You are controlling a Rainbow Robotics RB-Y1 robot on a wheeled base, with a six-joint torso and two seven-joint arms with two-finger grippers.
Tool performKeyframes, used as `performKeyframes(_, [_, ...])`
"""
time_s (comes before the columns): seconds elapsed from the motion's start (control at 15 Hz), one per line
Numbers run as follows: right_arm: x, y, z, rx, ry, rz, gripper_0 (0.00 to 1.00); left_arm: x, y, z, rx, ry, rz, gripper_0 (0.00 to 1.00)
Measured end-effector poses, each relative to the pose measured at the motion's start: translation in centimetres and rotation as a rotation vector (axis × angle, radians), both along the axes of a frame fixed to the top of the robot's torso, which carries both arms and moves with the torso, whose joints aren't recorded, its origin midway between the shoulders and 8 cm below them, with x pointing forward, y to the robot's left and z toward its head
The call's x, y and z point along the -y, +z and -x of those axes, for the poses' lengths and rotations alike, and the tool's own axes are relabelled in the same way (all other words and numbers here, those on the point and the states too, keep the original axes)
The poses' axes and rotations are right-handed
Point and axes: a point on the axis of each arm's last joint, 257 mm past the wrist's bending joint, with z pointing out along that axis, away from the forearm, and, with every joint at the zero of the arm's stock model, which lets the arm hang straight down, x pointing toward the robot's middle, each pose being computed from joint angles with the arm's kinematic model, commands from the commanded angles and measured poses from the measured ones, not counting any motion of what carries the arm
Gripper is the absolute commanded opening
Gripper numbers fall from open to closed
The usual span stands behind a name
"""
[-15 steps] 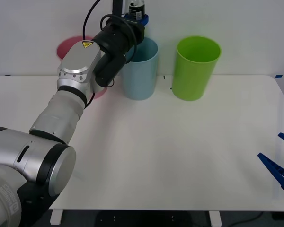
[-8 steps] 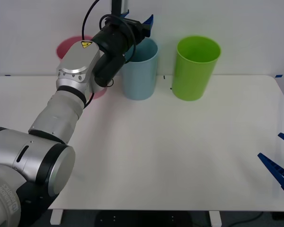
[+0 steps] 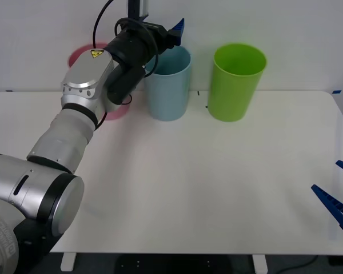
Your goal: Grasp the object on the table and drop it into the matching bin: aluminum can to the light blue bin, PET bottle to the pink bin.
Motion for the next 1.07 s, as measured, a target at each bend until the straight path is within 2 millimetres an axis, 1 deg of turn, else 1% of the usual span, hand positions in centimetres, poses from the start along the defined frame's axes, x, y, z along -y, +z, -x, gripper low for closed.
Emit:
performKeyframes(0.27, [0.0,0.0,0.0,0.000,0.000,0.000,1.00,-1.2,-0.9,0.4,-0.025,-0.058,0.015,1.00])
performKeyframes(0.47, [0.0,0.0,0.0,0.000,0.000,0.000,1.00,-3.5,-1.3,1.6,-0.023,-0.097,0.032,1.00])
performKeyframes(0.67, [0.0,0.0,0.0,0.000,0.000,0.000,1.00,-5.8,-2.0,3.3,-0.018,-0.114,0.060,1.00])
performKeyframes(0.73, [0.0,0.0,0.0,0.000,0.000,0.000,1.00,-6.8,-2.1,4.2,-0.010,-0.118,0.068,1.00])
performKeyframes(0.93, [0.0,0.0,0.0,0.000,0.000,0.000,1.00,-9.9,-3.4,6.6,-0.010,-0.119,0.085,1.00])
performKeyframes(1.07, [0.0,0.0,0.0,0.000,0.000,0.000,1.00,-12.4,-4.2,8.4,-0.009,-0.117,0.094,1.00])
